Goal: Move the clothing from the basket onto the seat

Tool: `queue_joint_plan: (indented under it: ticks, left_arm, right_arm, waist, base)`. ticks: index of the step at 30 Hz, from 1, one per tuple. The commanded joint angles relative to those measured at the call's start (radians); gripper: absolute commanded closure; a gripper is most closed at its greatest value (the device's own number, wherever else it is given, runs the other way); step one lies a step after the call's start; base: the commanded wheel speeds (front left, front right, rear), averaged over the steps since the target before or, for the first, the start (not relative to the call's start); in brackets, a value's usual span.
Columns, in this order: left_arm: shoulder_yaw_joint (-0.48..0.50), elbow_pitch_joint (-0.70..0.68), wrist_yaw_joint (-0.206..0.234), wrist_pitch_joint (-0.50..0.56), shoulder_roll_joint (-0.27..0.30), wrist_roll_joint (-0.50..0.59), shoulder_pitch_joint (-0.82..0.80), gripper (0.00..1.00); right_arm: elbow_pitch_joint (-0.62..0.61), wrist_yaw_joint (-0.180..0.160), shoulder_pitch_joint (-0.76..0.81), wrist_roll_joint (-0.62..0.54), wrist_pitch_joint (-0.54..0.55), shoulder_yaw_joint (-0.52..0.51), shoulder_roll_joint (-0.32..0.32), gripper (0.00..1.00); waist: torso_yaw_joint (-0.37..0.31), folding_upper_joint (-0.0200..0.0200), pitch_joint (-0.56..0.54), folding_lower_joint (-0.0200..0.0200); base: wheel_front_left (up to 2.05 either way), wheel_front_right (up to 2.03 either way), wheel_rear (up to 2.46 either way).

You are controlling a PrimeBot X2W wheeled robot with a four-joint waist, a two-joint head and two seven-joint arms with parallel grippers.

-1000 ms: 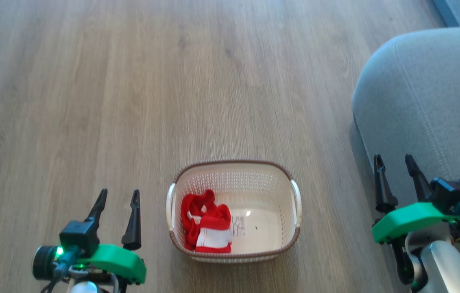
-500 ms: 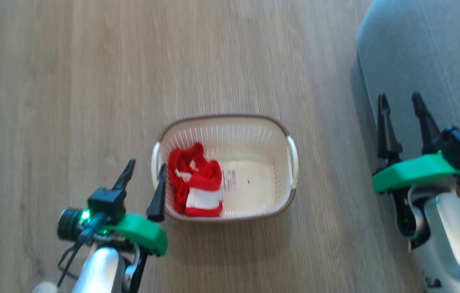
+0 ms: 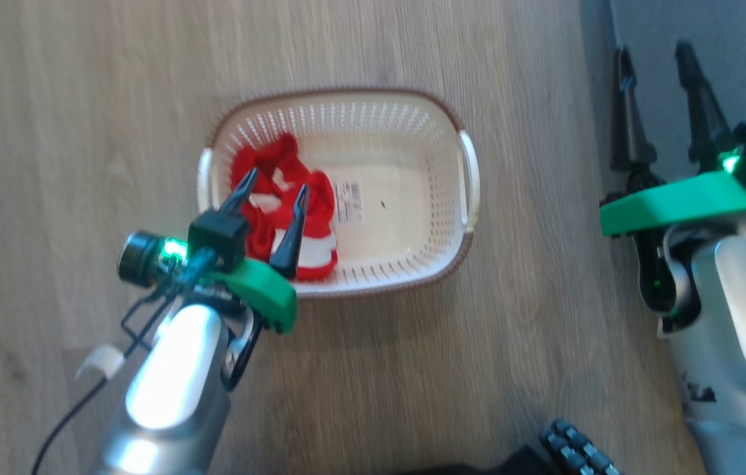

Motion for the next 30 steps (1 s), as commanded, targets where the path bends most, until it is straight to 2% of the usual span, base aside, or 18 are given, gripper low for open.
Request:
queue_joint_plan:
  ticks: [1, 9, 19, 25, 30]
  left_arm:
    - [0.012, 0.004, -0.006, -0.005, 0.004, 0.013, -0.037, 0.00]
    - [-0.047, 0.184, -0.015, -0.005, 0.010, 0.091, -0.212, 0.00]
    - [-0.155, 0.479, -0.020, 0.006, 0.016, 0.193, -0.429, 0.00]
    - [-0.224, 0.628, -0.001, 0.089, 0.013, 0.259, -0.524, 0.00]
    - [-0.291, 0.728, -0.004, 0.174, 0.010, 0.309, -0.578, 0.00]
  right_arm:
    - [-0.042, 0.007, -0.013, -0.002, -0.005, 0.022, 0.004, 0.00]
    - [-0.056, 0.007, -0.067, -0.002, -0.005, 0.039, 0.022, 0.00]
    - [-0.050, 0.007, -0.093, 0.008, -0.005, 0.054, 0.052, 0.00]
    - [-0.047, 0.007, -0.092, 0.013, -0.005, 0.059, 0.065, 0.00]
    - [-0.045, 0.007, -0.096, 0.018, -0.005, 0.067, 0.077, 0.00]
  waist:
    - [-0.032, 0.0000, 0.090, -0.0002]
    - [-0.073, 0.0000, 0.212, -0.0002]
    - [-0.134, 0.0000, 0.287, -0.0002]
    - [-0.160, 0.0000, 0.313, -0.0002]
    - [-0.184, 0.0000, 0.335, -0.0002]
  base:
    - [0.00, 0.00, 0.00]
    - [0.00, 0.00, 0.00]
    - [0.00, 0.00, 0.00]
    - [0.00, 0.00, 0.00]
    - [0.00, 0.00, 0.00]
